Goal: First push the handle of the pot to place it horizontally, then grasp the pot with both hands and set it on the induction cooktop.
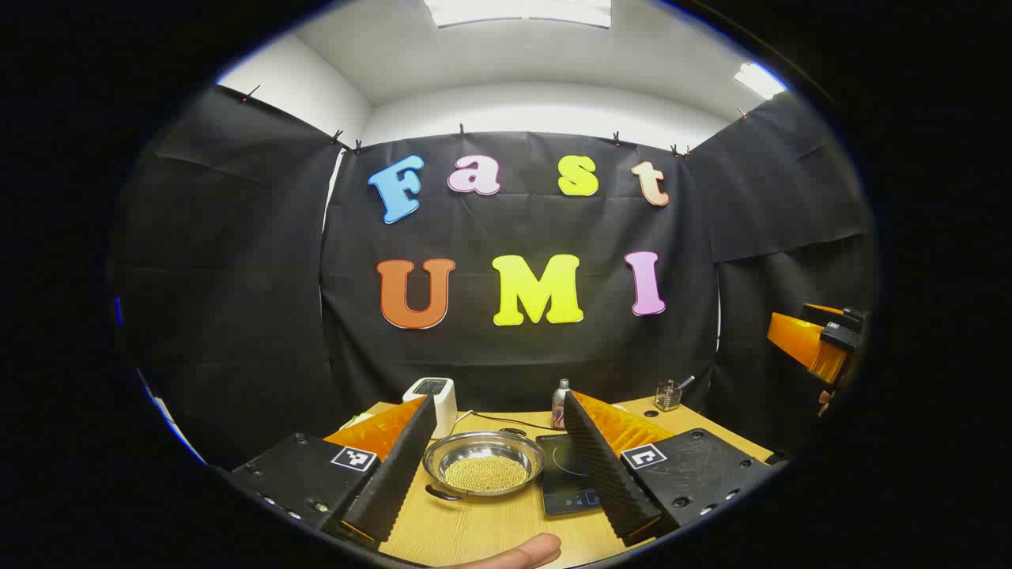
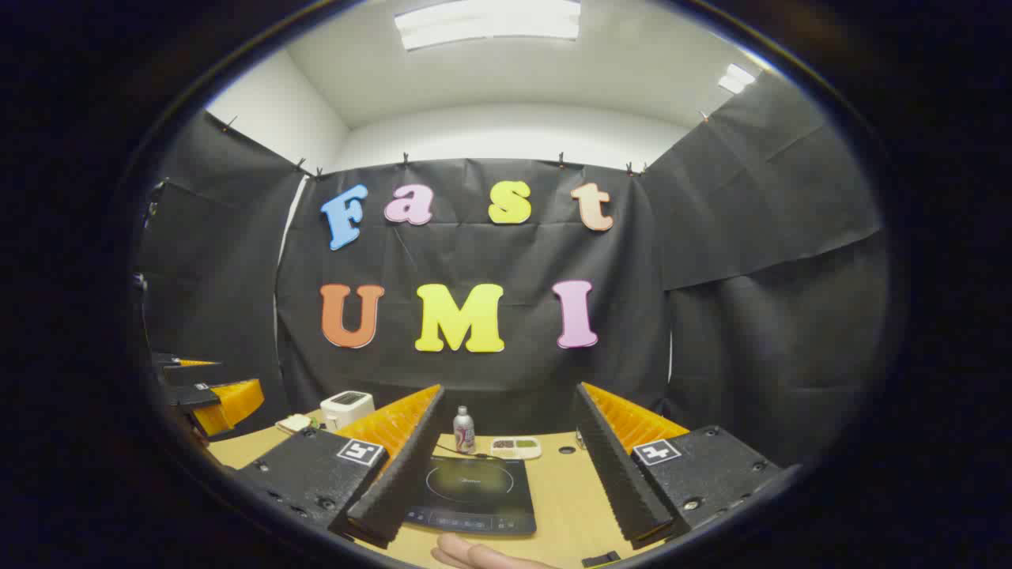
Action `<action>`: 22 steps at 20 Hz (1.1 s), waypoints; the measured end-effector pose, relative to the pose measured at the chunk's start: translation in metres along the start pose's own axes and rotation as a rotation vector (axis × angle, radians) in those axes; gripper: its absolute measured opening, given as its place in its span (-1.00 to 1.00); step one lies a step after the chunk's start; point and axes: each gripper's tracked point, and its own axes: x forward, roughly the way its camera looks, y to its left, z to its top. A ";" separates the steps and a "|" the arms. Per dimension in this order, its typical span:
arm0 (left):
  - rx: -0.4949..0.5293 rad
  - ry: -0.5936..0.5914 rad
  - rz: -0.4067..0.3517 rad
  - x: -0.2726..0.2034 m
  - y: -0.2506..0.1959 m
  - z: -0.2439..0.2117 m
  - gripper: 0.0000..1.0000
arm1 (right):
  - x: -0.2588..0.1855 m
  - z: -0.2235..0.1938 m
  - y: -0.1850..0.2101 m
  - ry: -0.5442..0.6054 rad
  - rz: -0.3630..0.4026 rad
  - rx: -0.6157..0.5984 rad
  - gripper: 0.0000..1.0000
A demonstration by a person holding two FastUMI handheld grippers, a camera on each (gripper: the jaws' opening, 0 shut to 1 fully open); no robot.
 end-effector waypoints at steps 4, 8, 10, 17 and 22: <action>-0.008 0.003 -0.001 0.002 0.002 -0.003 0.93 | 0.001 -0.002 -0.001 0.001 0.003 0.001 0.96; -0.005 -0.011 -0.004 0.006 0.003 -0.004 0.93 | 0.001 -0.004 0.000 -0.004 0.004 -0.008 0.96; -0.008 -0.008 -0.007 0.008 0.001 -0.008 0.93 | 0.001 -0.004 0.000 -0.010 0.008 -0.011 0.96; -0.049 0.031 0.019 0.025 0.009 -0.027 0.93 | 0.003 -0.011 -0.005 -0.012 0.004 -0.017 0.96; -0.046 0.053 0.032 0.046 0.018 -0.046 0.84 | 0.006 -0.017 -0.006 0.008 -0.004 -0.008 0.96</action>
